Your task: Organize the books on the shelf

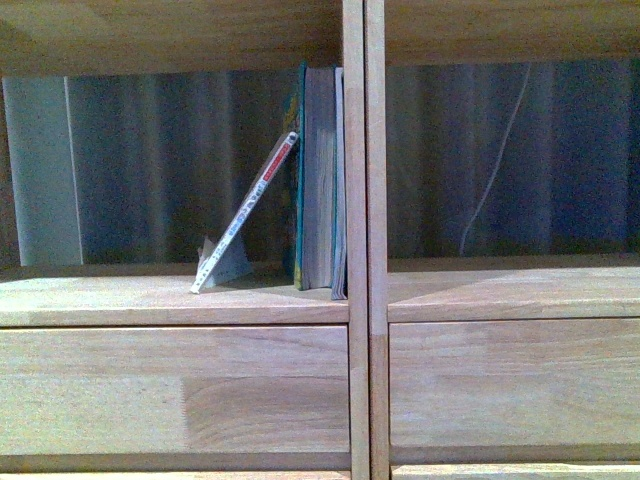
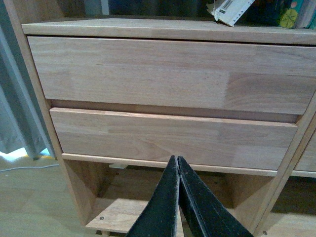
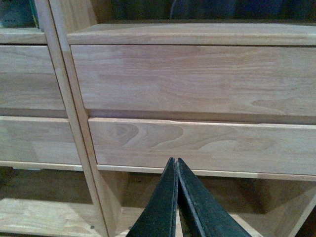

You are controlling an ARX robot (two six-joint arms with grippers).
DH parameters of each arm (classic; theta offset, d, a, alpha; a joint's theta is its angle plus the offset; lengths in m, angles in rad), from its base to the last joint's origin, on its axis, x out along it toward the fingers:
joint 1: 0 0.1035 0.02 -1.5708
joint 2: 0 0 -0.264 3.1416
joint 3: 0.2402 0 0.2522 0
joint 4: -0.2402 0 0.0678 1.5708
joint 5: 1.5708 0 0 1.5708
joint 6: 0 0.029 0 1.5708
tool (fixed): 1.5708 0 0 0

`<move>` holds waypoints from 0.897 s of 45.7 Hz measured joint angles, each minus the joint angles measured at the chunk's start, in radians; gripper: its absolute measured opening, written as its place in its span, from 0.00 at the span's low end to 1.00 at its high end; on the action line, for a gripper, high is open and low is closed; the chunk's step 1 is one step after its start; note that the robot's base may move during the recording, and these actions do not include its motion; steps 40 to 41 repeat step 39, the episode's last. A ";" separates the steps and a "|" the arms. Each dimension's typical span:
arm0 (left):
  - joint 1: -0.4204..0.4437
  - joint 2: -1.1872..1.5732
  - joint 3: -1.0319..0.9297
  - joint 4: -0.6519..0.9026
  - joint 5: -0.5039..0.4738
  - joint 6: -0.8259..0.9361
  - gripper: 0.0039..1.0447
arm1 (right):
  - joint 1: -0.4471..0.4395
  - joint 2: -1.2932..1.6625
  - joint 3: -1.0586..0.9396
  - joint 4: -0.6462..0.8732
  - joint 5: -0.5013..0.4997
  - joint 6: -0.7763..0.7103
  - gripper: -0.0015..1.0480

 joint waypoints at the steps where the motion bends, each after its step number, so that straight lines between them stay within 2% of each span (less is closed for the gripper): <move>1: 0.000 -0.001 0.000 -0.001 0.000 0.000 0.02 | 0.000 0.000 0.000 0.000 0.000 0.000 0.03; 14: 0.000 -0.005 0.000 -0.002 0.000 -0.001 0.03 | 0.000 0.000 0.000 0.000 0.000 0.000 0.03; 25: 0.000 -0.005 0.000 -0.003 0.000 0.000 0.39 | 0.000 0.000 0.000 0.000 0.000 -0.002 0.37; 36: 0.000 -0.005 0.000 -0.003 0.000 0.000 0.88 | 0.000 0.000 0.000 0.000 0.000 -0.002 0.84; 39: 0.000 -0.005 0.000 -0.003 0.000 0.002 0.95 | 0.000 0.000 0.000 0.000 0.000 -0.002 0.93; 41: 0.000 -0.005 0.000 -0.003 0.000 0.002 0.95 | 0.000 0.000 0.000 0.000 0.000 -0.002 0.93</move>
